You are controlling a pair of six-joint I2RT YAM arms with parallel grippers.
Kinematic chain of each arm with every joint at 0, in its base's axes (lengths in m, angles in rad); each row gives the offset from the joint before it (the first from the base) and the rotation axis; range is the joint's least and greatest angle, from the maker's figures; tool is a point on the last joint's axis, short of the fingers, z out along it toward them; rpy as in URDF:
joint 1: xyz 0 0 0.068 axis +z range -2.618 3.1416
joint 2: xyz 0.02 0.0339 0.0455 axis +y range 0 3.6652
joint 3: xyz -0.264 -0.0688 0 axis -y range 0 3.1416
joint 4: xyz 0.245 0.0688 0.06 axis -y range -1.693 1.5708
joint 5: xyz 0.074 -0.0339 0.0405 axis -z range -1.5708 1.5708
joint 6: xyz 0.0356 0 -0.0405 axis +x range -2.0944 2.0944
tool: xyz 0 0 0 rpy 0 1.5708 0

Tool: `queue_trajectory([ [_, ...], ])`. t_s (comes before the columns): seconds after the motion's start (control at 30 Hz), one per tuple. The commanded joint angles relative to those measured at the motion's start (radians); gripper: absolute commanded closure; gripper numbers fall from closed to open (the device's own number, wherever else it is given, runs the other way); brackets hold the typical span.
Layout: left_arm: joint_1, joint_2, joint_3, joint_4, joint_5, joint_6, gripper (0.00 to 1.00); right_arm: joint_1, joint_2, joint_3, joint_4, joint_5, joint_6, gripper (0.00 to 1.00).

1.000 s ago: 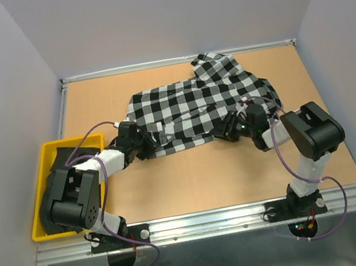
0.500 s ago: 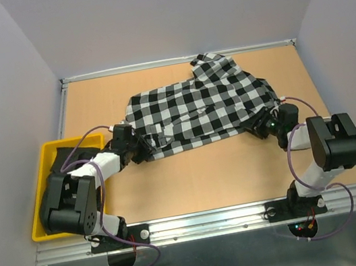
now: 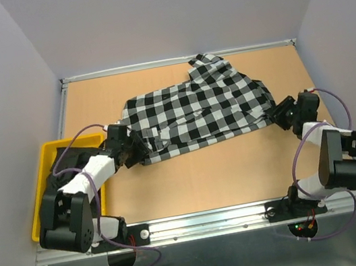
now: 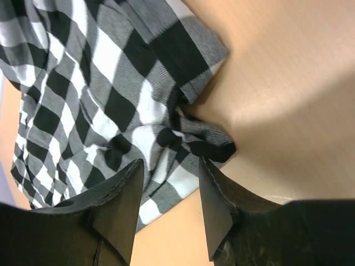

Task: Fold and stack the long sleeve shirts
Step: Fold the shirt

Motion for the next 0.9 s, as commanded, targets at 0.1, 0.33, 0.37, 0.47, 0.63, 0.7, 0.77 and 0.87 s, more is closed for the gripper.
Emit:
queue_trajectory([
  [0.1, 0.008, -0.096, 0.178, -0.083, -0.095, 0.153, 0.11, 0.058, -0.109, 0.16, -0.225, 0.101, -0.1, 0.5],
  [0.33, 0.003, 0.04, 0.291, -0.017, -0.076, 0.17, 0.08, 0.291, -0.007, 0.373, -0.351, 0.19, -0.185, 0.49],
  [0.37, 0.0, 0.06, 0.307, -0.012, -0.076, 0.172, 0.08, 0.314, 0.005, 0.39, -0.354, 0.204, -0.191, 0.49],
  [0.47, -0.02, 0.171, 0.38, -0.009, -0.09, 0.192, 0.08, 0.385, 0.068, 0.447, -0.357, 0.242, -0.203, 0.49],
  [0.63, -0.052, 0.324, 0.502, -0.014, -0.107, 0.207, 0.08, 0.419, 0.226, 0.542, -0.403, 0.222, -0.231, 0.48],
  [0.7, -0.061, 0.388, 0.519, -0.015, -0.125, 0.204, 0.08, 0.425, 0.272, 0.545, -0.409, 0.218, -0.231, 0.47],
  [0.77, -0.071, 0.421, 0.525, -0.018, -0.127, 0.207, 0.08, 0.426, 0.292, 0.532, -0.411, 0.211, -0.231, 0.46],
  [0.87, -0.075, 0.461, 0.506, -0.032, -0.127, 0.209, 0.08, 0.426, 0.312, 0.49, -0.417, 0.227, -0.24, 0.45],
])
